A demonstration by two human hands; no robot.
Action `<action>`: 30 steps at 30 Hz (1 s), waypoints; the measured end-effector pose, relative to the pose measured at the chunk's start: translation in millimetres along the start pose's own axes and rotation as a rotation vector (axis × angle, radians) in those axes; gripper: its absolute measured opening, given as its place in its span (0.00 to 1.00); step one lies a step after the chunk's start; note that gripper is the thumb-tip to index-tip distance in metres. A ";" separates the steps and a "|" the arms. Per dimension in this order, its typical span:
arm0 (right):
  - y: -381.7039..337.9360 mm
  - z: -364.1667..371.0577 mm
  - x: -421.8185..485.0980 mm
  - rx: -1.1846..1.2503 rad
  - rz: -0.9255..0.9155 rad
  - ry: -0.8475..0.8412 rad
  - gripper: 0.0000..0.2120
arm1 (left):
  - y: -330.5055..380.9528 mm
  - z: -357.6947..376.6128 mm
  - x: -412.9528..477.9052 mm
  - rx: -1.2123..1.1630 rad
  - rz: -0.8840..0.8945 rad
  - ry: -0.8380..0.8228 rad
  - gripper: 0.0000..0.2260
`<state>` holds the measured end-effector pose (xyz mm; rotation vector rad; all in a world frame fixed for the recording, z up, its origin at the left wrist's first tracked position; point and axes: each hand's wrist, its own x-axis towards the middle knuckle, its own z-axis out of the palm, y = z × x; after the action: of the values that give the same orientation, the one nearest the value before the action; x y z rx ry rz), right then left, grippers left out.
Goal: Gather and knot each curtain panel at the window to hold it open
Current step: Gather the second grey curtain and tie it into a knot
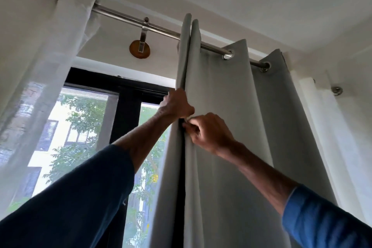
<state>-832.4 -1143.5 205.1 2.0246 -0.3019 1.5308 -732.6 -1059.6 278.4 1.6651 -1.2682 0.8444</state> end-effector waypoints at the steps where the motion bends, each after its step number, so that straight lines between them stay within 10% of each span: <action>1: 11.1 -0.4 -8.4 0.003 -0.031 -0.034 0.21 | 0.3 5.2 -3.9 0.000 0.013 0.000 0.19; 4: 50.9 -2.9 -28.2 0.012 0.022 -0.065 0.28 | -1.7 18.0 -11.0 -0.060 0.058 0.020 0.09; 8: 103.9 -5.5 -46.2 -0.086 0.237 0.294 0.11 | -4.4 26.6 -15.2 -0.110 0.051 0.046 0.06; 13: 141.2 -0.2 -51.5 0.085 0.730 0.216 0.41 | -8.9 30.7 -21.6 -0.118 0.057 0.123 0.10; 16: 140.9 3.7 -50.5 0.250 0.855 0.148 0.41 | -15.1 37.2 -27.2 -0.073 0.086 0.202 0.10; 21: 124.2 14.2 -41.1 0.035 0.641 0.142 0.05 | -22.8 41.7 -35.0 0.064 0.174 0.280 0.16; 30: 68.5 14.4 -2.7 -0.090 0.437 0.000 0.07 | -25.7 42.7 -41.7 0.081 0.213 0.458 0.16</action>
<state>-856.2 -1207.5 221.1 1.9730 -0.8426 1.7319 -717.7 -1079.5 218.4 1.3061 -1.1075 1.3341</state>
